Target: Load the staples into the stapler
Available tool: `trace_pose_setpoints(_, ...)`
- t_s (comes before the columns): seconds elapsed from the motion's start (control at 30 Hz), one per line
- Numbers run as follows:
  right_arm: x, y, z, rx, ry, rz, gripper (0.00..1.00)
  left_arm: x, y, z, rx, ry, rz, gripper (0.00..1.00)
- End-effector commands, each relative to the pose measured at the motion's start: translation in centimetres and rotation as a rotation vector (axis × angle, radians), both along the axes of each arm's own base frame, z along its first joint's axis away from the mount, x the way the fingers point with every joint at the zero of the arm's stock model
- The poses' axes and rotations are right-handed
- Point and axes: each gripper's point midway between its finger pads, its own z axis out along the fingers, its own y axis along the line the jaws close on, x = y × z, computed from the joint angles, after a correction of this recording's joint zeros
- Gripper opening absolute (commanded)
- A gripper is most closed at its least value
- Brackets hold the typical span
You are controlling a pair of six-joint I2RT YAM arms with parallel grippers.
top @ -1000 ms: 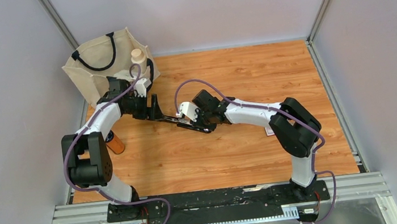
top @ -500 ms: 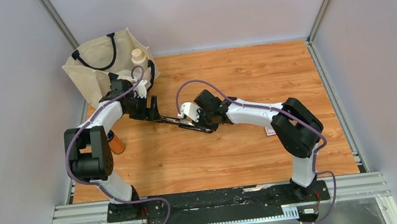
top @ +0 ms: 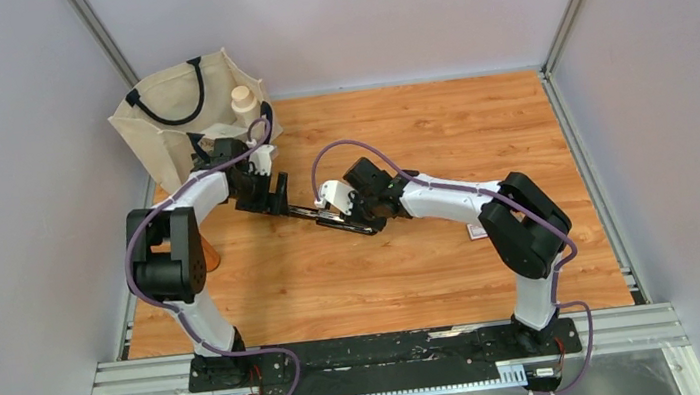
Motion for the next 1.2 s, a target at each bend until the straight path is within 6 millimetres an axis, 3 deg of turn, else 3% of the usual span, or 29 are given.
trace_pose_setpoints(0.0,-4.7,-4.6,-4.0,-0.178,0.205,0.005,0.12,1.2,0.1,0.7,0.020,-0.017,-0.004,0.90)
trace_pose_setpoints(0.57,-4.9,-4.6,-4.4,-0.186,0.220,0.018,0.12,1.8,0.0,0.6,0.049,0.013,0.009,0.90)
trace_pose_setpoints(0.93,-4.8,-4.5,-4.6,-0.186,0.221,0.020,0.12,1.5,-1.4,0.7,0.042,0.024,-0.035,0.90)
trace_pose_setpoints(1.17,-4.8,-4.4,-4.7,-0.186,0.227,0.015,0.11,1.3,-3.2,2.3,-0.020,0.000,-0.054,0.89)
